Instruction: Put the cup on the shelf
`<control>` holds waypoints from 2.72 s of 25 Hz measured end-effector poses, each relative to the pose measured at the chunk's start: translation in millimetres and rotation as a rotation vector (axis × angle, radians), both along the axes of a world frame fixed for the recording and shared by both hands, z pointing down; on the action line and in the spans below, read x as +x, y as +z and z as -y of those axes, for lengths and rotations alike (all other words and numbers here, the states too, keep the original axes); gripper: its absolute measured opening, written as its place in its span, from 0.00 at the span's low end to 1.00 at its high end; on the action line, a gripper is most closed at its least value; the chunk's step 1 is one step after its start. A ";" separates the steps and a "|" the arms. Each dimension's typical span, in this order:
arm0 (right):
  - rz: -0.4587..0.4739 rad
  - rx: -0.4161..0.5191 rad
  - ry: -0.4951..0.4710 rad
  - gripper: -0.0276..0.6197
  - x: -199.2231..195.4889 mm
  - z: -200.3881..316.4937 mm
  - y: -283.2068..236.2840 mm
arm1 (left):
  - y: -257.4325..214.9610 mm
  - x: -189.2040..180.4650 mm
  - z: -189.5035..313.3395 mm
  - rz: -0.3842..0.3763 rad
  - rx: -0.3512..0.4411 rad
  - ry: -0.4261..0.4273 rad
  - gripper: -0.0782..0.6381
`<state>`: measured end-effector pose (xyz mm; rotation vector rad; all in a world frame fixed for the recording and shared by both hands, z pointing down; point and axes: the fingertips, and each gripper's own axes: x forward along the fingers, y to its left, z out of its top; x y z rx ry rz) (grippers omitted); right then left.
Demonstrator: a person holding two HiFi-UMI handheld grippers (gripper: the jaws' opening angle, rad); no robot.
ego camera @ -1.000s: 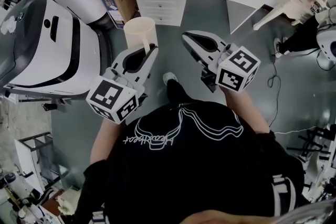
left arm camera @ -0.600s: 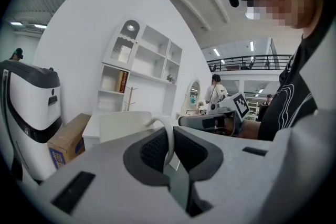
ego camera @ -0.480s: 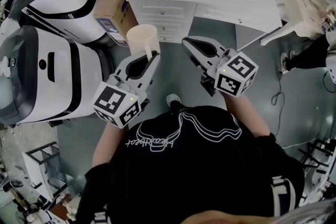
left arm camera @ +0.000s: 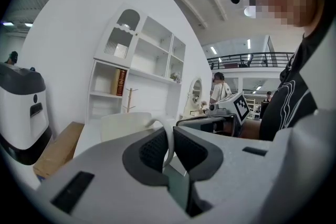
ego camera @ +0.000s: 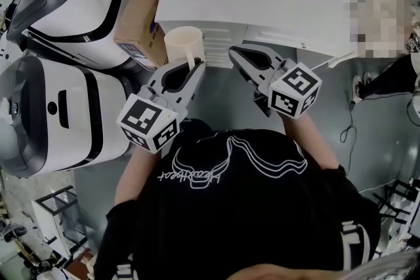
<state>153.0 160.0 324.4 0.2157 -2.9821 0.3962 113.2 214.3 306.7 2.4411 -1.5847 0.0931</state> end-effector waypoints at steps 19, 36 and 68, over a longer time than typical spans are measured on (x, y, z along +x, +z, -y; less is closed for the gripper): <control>0.018 -0.046 0.075 0.05 -93.1 138.8 14.0 | 25.3 -99.3 148.0 -0.013 -0.032 0.086 0.14; -0.038 -0.085 0.210 0.05 -186.0 292.9 29.4 | 52.7 -200.8 321.9 -0.035 -0.041 0.229 0.14; -0.139 -0.252 0.352 0.05 -188.7 369.0 116.3 | 159.7 -241.2 511.5 0.080 0.021 0.267 0.14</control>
